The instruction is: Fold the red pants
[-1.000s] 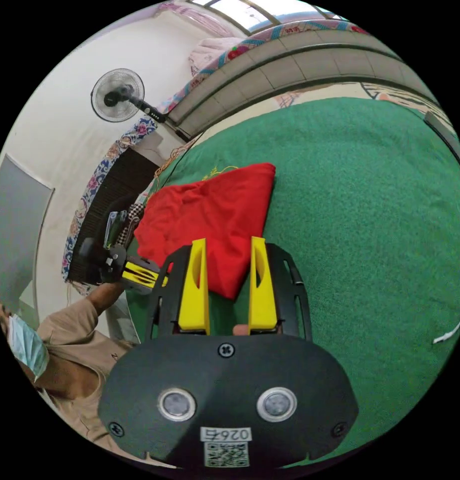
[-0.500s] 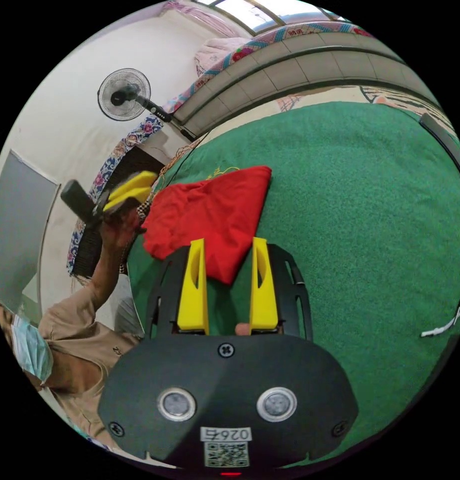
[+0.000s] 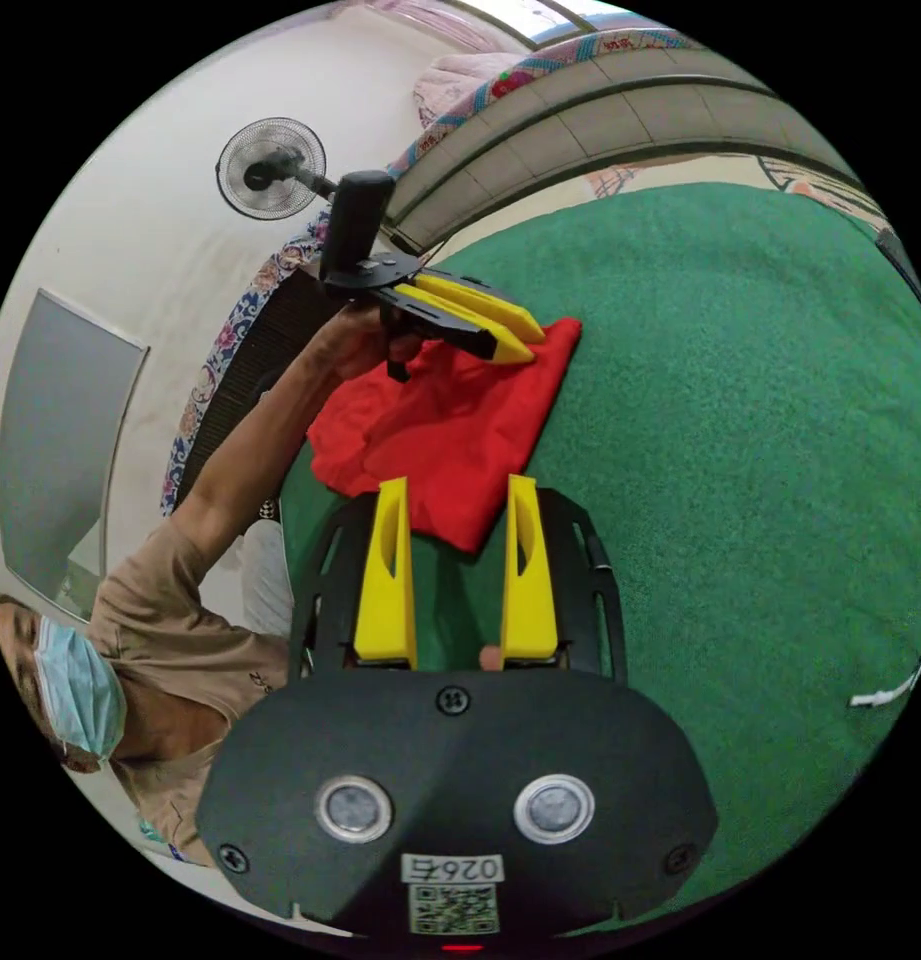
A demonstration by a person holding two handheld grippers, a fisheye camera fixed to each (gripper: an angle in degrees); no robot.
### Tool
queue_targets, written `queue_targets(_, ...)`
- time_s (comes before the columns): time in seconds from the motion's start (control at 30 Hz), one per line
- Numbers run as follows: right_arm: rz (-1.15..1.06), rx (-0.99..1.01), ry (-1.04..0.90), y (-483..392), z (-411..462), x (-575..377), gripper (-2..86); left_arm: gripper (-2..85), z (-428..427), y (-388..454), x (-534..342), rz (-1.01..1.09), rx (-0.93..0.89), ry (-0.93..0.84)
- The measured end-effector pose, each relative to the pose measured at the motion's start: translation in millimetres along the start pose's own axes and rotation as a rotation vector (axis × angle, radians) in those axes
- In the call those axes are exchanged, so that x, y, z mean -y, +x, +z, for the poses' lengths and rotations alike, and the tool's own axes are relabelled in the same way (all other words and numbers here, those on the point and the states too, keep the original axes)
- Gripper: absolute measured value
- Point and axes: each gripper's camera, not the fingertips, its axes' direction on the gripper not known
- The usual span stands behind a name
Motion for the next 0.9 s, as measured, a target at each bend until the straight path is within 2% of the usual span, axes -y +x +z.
queue_targets(0.13,0.034,-0.064,0.027,0.1,-8.5,-8.0,9.4,9.1,-6.0,9.1,-12.7,0.054,-0.009,0.04)
queue_targets(0.23,0.065,0.009,0.064,5.5,3.1,-4.6,6.3,5.7,-10.6,18.6,-19.2,0.08,0.079,0.057)
queue_targets(0.4,0.1,0.141,0.078,14.7,-7.2,-11.2,-0.4,2.8,-25.9,26.3,-18.8,0.052,-0.002,0.034)
queue_targets(0.5,0.063,0.105,0.109,-1.0,-32.9,-21.3,-1.2,2.1,-39.2,51.7,-10.3,0.096,0.015,0.053)
queue_targets(0.73,0.026,-0.048,0.364,-64.3,-138.8,-107.0,-1.3,1.5,-93.8,128.9,16.7,0.281,-0.187,0.279)
queue_targets(0.83,0.006,0.002,0.494,-101.3,-159.8,-138.2,-1.3,1.4,-125.4,158.2,9.3,0.37,-0.239,0.323)
queue_targets(0.9,-0.026,0.029,0.511,-128.8,-158.8,-138.9,-1.4,1.3,-150.3,170.0,-6.3,0.41,-0.23,0.344)
